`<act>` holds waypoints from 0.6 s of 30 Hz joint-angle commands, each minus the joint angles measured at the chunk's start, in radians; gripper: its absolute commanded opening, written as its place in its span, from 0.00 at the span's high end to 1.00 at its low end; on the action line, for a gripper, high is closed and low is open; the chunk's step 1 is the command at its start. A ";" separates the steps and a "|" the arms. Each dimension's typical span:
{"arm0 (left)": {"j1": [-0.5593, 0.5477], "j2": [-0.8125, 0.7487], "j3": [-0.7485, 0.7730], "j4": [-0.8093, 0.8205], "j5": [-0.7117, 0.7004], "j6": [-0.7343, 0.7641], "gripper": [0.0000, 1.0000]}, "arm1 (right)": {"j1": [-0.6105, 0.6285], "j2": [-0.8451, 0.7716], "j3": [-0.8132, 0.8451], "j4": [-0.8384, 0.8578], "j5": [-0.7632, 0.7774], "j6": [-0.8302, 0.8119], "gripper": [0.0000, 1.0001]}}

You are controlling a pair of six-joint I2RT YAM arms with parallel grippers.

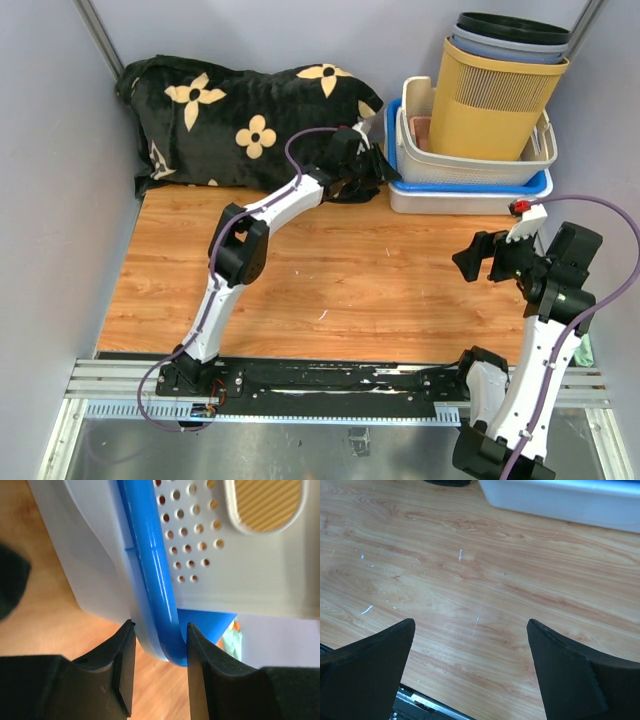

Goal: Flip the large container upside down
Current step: Move the container to the center of the board.

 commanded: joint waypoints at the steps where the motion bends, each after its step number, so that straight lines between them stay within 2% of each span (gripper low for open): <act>1: -0.032 -0.187 -0.226 -0.124 0.056 0.419 1.00 | -0.015 -0.035 0.013 -0.009 -0.016 -0.020 0.03; 6: -0.042 -0.388 -0.504 -0.135 0.076 0.541 1.00 | -0.013 -0.051 0.020 -0.012 -0.050 -0.028 0.03; 12: -0.046 -0.558 -0.716 -0.207 0.107 0.646 1.00 | -0.013 -0.060 0.069 -0.076 -0.078 -0.082 0.03; 18: -0.047 -0.690 -0.847 -0.308 0.162 0.750 1.00 | -0.013 -0.073 0.201 -0.018 0.052 -0.057 0.03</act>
